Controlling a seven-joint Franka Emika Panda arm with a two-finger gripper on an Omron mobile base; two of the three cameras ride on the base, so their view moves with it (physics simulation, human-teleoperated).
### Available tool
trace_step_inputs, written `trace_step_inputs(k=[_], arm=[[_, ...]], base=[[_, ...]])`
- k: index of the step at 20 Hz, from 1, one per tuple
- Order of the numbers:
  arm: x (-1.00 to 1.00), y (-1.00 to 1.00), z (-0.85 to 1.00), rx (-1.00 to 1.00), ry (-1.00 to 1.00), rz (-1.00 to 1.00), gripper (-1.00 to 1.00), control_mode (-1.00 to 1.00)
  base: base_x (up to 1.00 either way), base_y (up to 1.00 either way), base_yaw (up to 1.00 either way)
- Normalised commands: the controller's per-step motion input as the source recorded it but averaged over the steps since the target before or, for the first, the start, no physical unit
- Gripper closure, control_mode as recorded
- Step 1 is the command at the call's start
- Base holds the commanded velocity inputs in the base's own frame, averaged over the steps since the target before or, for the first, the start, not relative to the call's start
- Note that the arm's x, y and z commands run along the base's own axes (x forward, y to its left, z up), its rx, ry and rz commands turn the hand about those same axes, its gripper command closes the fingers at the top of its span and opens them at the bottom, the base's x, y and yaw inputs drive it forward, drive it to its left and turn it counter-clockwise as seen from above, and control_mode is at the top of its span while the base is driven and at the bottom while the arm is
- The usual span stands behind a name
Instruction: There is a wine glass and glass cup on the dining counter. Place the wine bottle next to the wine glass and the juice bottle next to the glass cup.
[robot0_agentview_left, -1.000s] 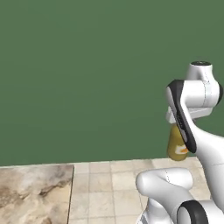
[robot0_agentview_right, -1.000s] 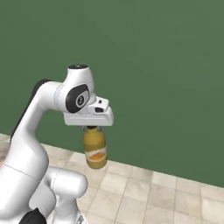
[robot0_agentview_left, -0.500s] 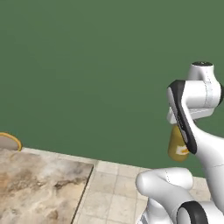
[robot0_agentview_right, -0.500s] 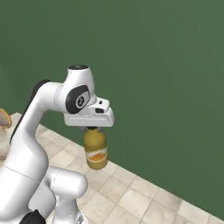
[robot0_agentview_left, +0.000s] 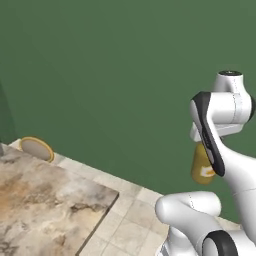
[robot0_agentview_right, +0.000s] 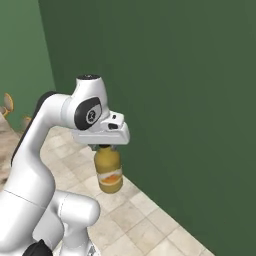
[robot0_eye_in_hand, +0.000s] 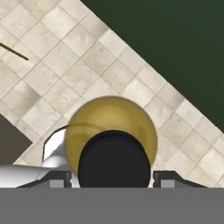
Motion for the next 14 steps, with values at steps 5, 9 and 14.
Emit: trace_step_inputs(k=[5, 9, 14], arm=[[0.0, 0.0, 0.0, 0.0, 0.0, 0.0, 1.0, 1.0], [0.0, 0.0, 0.0, 0.0, 0.0, 0.0, 1.0, 1.0], [0.0, 0.0, 0.0, 0.0, 0.0, 0.0, 1.0, 1.0]], base=[[0.46, -0.35, 0.28], [0.46, -0.4, 0.23], [0.54, -0.38, 0.22]])
